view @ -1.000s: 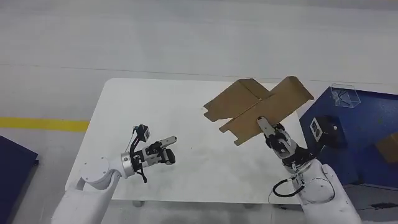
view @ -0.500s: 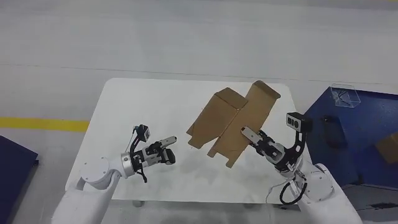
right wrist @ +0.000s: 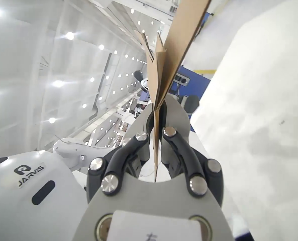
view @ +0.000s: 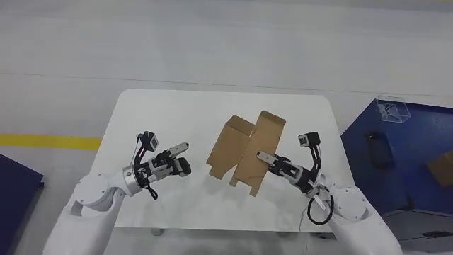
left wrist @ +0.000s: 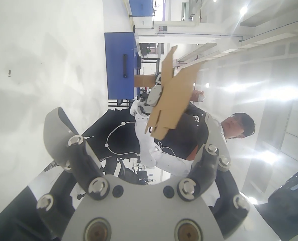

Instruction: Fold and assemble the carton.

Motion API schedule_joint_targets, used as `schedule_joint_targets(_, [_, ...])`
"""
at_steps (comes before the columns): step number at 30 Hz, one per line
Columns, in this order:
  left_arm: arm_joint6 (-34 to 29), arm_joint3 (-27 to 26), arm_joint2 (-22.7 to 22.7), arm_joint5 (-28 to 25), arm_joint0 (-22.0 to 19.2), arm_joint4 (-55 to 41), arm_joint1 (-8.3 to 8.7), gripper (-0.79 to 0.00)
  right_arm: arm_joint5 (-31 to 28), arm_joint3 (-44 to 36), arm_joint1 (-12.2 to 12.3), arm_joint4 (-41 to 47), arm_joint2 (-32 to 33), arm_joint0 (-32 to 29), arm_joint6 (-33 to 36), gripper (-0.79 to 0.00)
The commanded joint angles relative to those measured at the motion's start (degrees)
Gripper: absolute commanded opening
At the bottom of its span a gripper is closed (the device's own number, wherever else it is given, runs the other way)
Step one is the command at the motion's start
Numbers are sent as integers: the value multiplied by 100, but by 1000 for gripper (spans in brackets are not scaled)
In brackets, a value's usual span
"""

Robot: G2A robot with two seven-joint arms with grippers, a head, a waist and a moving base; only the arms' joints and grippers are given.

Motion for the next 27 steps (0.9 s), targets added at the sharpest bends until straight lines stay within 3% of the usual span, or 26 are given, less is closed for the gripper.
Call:
schedule_joint_targets(1, [-163,-76,20,10,-3,57,19,0,125,111,4,-123,-70,47,211,-785])
schedule_joint_targets(9, [22,-542,371,-424,259,855,45,0,476,209,-16,290,-351,79,937,-785])
schedule_joint_targets(10, [36,-576,423,-451,283,860,43,-55,462,216,-20,299,-367,78,937,-785])
schedule_joint_targets(12, [15,-620,495,-477,315,809,41,-397,433,216,-27,247,-406,79,929,-785])
schedule_joint_targets(15, [13,-685,574,-521,372,823,45,-542,414,214,-36,221,-446,81,919,-785])
schedule_joint_targets(17, [60,-727,615,-591,411,842,47,-770,422,225,-39,213,-466,85,932,-785])
schedule_joint_targets(25, [368,-659,706,-661,433,949,53,-785,428,240,-44,352,-482,79,1064,-785])
schedule_joint_targets(26, [367,-655,706,-663,430,942,56,-785,428,242,-42,357,-470,75,1076,-714])
schedule_joint_targets(27, [370,-653,701,-670,428,936,60,-785,431,253,-40,364,-458,71,1087,-560])
